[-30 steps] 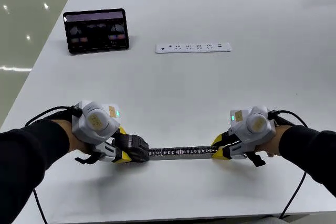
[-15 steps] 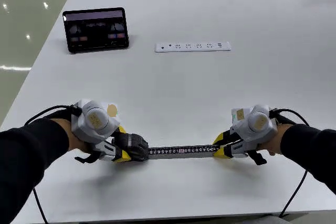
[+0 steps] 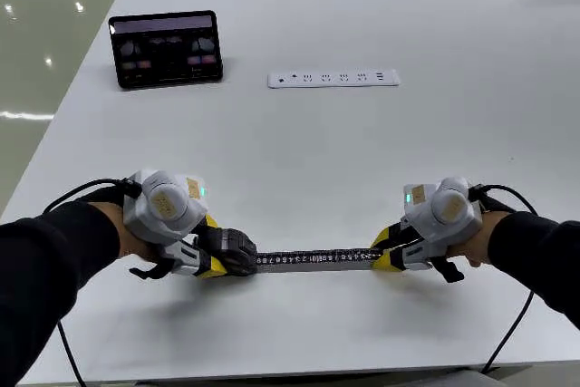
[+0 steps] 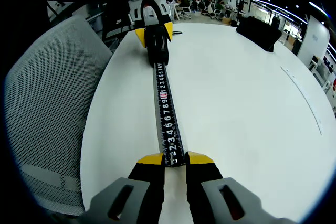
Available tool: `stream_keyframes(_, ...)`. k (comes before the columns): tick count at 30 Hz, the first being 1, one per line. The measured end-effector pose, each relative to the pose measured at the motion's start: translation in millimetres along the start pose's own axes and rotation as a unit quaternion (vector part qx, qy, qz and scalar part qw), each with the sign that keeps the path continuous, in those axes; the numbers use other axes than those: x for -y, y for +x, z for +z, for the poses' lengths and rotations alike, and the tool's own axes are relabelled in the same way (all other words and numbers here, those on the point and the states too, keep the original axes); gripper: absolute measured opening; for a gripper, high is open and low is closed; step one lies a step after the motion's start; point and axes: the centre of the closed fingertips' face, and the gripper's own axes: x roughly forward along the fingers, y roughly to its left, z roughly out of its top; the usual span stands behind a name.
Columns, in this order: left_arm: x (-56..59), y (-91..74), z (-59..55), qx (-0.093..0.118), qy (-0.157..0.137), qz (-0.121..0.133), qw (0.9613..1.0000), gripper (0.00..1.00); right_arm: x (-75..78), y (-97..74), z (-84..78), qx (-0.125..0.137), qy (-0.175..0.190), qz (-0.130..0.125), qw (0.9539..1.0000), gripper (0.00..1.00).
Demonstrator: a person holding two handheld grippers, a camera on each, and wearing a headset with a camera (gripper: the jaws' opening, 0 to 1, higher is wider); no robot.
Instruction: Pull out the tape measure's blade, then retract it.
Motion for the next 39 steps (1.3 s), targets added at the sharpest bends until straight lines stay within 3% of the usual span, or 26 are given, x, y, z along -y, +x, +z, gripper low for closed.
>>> stream_keyframes(39, -2.1, 1.0, -1.2, 0.001, -0.003, -0.001, 1.0000, 0.31, 4.2, -13.4, -17.0, -0.012, 0.000, -0.005, 0.9999, 0.10)
